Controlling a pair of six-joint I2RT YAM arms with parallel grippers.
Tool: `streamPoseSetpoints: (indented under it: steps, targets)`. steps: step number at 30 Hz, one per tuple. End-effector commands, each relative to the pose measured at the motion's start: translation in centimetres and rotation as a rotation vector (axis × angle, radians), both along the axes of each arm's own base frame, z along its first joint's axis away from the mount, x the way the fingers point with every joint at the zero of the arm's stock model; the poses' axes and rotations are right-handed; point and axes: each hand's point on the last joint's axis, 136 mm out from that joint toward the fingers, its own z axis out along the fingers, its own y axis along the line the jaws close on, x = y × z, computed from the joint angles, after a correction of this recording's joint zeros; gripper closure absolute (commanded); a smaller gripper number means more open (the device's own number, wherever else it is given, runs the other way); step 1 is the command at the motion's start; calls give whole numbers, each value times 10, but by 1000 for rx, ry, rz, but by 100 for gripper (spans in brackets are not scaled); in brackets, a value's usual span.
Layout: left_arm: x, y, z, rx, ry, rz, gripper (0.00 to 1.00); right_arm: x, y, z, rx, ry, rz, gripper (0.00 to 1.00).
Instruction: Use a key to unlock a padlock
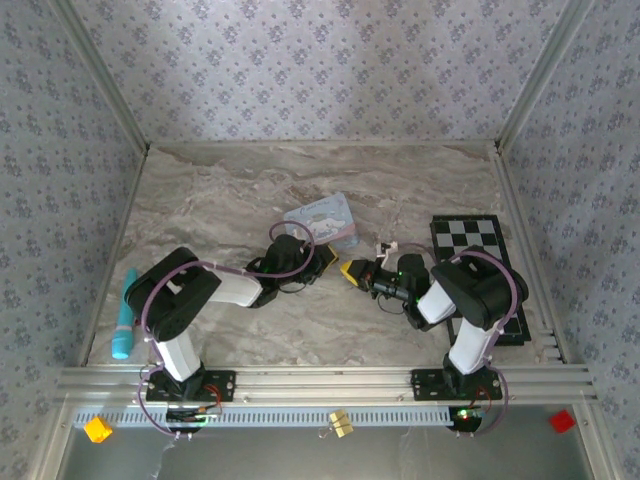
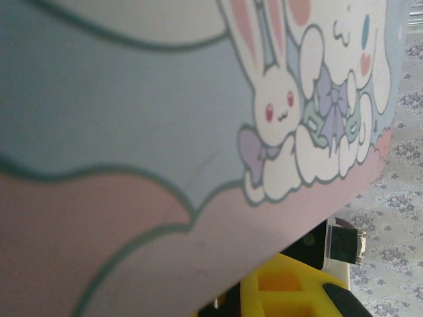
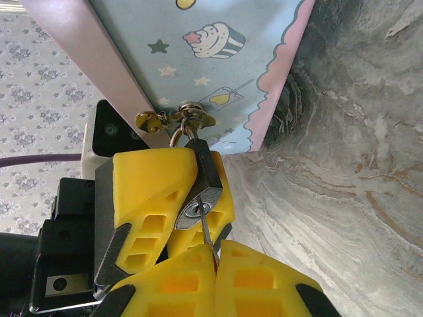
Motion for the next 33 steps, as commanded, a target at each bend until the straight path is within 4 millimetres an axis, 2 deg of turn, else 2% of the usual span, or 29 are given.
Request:
streamPoseSetpoints:
  steps: [1,14,25,33]
  targets:
    - [-9,-12,5,-43,-3,-39,100,10,-4,11,4,-56,-62,100]
    - [-14,-15,11,-62,-19,-45,100,16,0,29,71,-38,-69,100]
    - [-18,-30,36,-152,-62,-68,100,22,5,52,138,-44,-64,100]
    - [-21,-34,44,-157,-68,-83,100,23,9,54,140,-52,-52,100]
